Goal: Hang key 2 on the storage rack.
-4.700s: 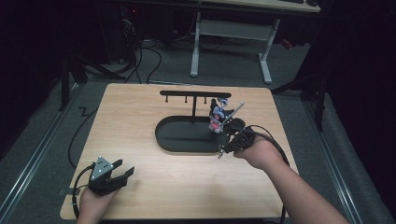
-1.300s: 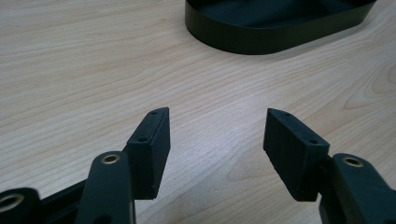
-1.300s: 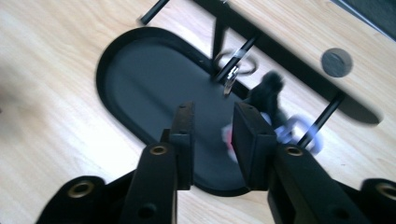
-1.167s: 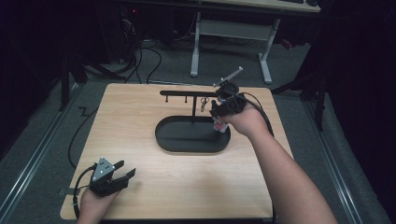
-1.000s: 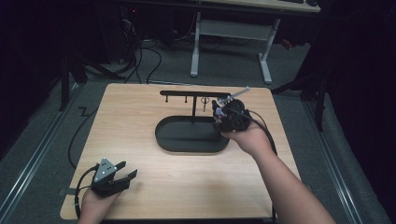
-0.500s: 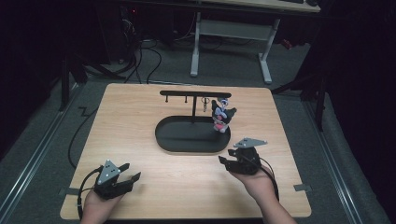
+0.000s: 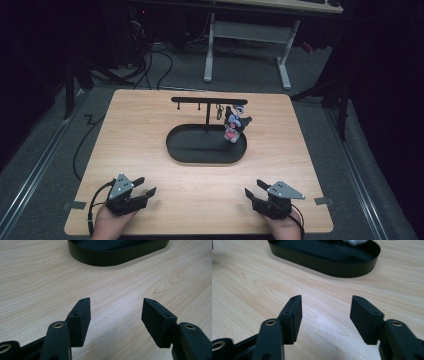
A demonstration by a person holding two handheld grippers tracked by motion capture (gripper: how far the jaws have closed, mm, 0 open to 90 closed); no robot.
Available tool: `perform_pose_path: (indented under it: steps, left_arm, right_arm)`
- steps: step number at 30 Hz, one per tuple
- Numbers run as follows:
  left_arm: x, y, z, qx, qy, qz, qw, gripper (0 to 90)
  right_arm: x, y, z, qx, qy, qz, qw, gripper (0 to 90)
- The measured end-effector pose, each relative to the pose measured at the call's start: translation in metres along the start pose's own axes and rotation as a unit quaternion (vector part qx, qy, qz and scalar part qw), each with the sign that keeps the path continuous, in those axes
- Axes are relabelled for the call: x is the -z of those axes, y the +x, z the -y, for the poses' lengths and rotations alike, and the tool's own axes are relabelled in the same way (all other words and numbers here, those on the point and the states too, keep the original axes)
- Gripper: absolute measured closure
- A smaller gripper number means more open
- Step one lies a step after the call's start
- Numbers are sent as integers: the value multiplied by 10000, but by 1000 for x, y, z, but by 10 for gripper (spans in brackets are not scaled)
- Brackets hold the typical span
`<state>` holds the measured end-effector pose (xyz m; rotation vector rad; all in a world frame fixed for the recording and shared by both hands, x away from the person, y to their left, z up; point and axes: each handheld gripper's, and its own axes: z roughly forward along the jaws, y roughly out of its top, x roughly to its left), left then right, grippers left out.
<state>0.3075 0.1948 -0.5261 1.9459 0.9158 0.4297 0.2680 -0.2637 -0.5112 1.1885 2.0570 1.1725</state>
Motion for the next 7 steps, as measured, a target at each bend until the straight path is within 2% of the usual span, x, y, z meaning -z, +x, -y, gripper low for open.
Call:
perform_pose_path:
  steps: [1,2,4,7]
  left_arm:
    - [-1,-1,0,-28,15,-6,10000,410]
    - [-1,-2,0,-27,18,-13,10000,410]
    - [-2,-4,-1,-39,33,-11,10000,409]
    - [-1,-7,-1,-131,31,-40,9999,407]
  right_arm:
    - [0,-2,1,80,-2,87,9999,439]
    - [-1,-4,2,50,47,104,9999,434]
    - [-3,-6,3,-131,18,-12,9999,428]
    - [-6,-6,3,-88,30,-33,10000,426]
